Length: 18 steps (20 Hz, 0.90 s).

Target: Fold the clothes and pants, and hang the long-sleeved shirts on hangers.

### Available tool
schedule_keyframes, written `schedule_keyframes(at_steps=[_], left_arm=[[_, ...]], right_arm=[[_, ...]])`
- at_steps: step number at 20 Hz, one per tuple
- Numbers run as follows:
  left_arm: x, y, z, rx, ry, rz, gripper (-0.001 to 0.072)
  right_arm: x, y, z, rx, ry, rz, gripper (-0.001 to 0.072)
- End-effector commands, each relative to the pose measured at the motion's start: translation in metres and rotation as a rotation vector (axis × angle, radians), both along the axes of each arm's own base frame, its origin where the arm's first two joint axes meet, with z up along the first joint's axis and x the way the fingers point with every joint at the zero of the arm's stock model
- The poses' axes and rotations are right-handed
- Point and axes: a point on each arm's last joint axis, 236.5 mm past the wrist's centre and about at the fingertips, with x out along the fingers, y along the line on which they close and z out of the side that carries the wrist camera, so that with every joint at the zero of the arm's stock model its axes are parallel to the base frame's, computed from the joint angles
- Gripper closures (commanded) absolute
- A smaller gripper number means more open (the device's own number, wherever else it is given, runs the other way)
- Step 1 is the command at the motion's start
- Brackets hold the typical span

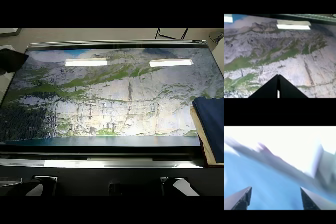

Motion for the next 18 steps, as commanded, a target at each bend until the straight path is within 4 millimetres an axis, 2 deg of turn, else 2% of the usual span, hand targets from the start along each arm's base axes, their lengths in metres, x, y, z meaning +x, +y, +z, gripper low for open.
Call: schedule_keyframes(at_steps=[1, 2, 3, 4, 5, 6, 7, 8, 9, 10, 12, 15, 18], left_arm=[[0.045, 0.028, -0.024, 0.153, 0.064, 0.132, 0.0688], [0.055, 0.043, -0.049, 0.225, 0.142, 0.180, 0.0688], [0.059, 0.056, -0.078, 0.280, 0.237, 0.227, 0.0687], [0.056, 0.066, -0.115, 0.302, 0.367, 0.258, 0.0683], [0.044, 0.069, -0.154, 0.305, 0.523, 0.261, 0.0551], [0.024, 0.065, -0.191, 0.305, 0.695, 0.238, 0.0174], [-0.006, 0.062, -0.227, 0.338, 0.885, 0.181, 0.0005], [-0.028, 0.056, -0.252, 0.368, 0.995, 0.097, 0.0002], [-0.040, 0.045, -0.270, 0.354, 1.022, 0.028, 0.0002], [-0.041, 0.038, -0.279, 0.322, 0.993, 0.022, 0.0002], [-0.035, 0.037, -0.289, 0.297, 0.892, 0.052, 0.0002], [-0.030, 0.044, -0.291, 0.333, 0.860, 0.061, 0.0002], [-0.030, 0.044, -0.292, 0.336, 0.863, 0.062, 0.0002]], right_arm=[[0.107, 0.037, 0.169, -0.364, -0.447, 0.179, 0.0024], [0.135, 0.076, 0.175, -0.363, -0.479, 0.276, 0.0024], [0.163, 0.125, 0.162, -0.318, -0.458, 0.401, 0.0025], [0.184, 0.177, 0.132, -0.250, -0.377, 0.536, 0.0027], [0.196, 0.223, 0.095, -0.181, -0.270, 0.657, 0.0027], [0.199, 0.267, 0.052, -0.100, -0.138, 0.774, 0.0027], [0.196, 0.304, 0.008, 0.005, -0.006, 0.853, 0.0027], [0.187, 0.332, -0.029, 0.117, 0.112, 0.904, 0.0029], [0.176, 0.356, -0.058, 0.214, 0.219, 0.951, 0.0029], [0.166, 0.373, -0.082, 0.285, 0.310, 0.990, 0.0029], [0.156, 0.389, -0.108, 0.314, 0.420, 1.029, 0.0030], [0.155, 0.398, -0.114, 0.320, 0.440, 1.049, 0.0033], [0.157, 0.397, -0.114, 0.315, 0.433, 1.047, 0.0033]])
